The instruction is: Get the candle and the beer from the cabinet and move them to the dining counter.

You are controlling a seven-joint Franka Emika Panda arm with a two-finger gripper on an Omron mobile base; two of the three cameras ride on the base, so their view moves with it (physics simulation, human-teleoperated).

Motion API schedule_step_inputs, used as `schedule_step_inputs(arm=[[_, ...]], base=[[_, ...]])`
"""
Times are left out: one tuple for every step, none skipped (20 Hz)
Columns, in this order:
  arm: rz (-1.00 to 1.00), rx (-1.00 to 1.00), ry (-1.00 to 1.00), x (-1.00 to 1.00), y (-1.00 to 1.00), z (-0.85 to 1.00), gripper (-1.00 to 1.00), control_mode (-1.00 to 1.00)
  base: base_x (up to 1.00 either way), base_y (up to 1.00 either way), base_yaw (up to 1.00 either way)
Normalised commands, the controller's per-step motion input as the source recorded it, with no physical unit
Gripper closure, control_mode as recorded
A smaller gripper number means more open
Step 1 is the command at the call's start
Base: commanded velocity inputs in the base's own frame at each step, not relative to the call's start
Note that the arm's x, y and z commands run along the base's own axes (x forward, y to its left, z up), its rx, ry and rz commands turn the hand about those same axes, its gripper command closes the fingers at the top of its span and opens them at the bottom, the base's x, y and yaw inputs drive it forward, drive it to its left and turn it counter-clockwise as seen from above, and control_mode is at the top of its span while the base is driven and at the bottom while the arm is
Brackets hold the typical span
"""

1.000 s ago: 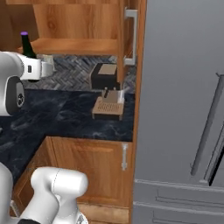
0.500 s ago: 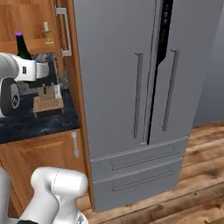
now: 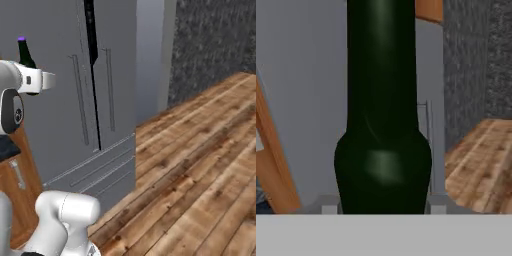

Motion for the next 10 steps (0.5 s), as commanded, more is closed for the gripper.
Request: schedule_step_inputs(arm=[[0.0,0.0,0.0,0.0,0.0,0.0,1.0,1.0],[0.0,0.0,0.0,0.0,0.0,0.0,1.0,1.0],[0.0,0.0,0.0,0.0,0.0,0.0,1.0,1.0],[0.0,0.0,0.0,0.0,0.0,0.0,1.0,1.0],[0.0,0.0,0.0,0.0,0.0,0.0,1.0,1.0],[0.0,0.0,0.0,0.0,0.0,0.0,1.0,1.0],[0.0,0.0,0.0,0.0,0.0,0.0,1.0,1.0],[0.0,0.0,0.0,0.0,0.0,0.0,1.0,1.0],[0.0,0.0,0.0,0.0,0.0,0.0,1.0,1.0],[0.0,0.0,0.0,0.0,0.0,0.0,1.0,1.0]], base=[[0.01,-0.15,-0.75],[0.03,-0.18,-0.74],[0.06,-0.18,-0.72],[0.11,-0.19,-0.67],[0.15,-0.2,-0.63],[0.21,-0.23,-0.57],[0.25,-0.24,-0.52],[0.29,-0.24,-0.49],[0.3,-0.23,-0.49],[0.31,-0.2,-0.49]])
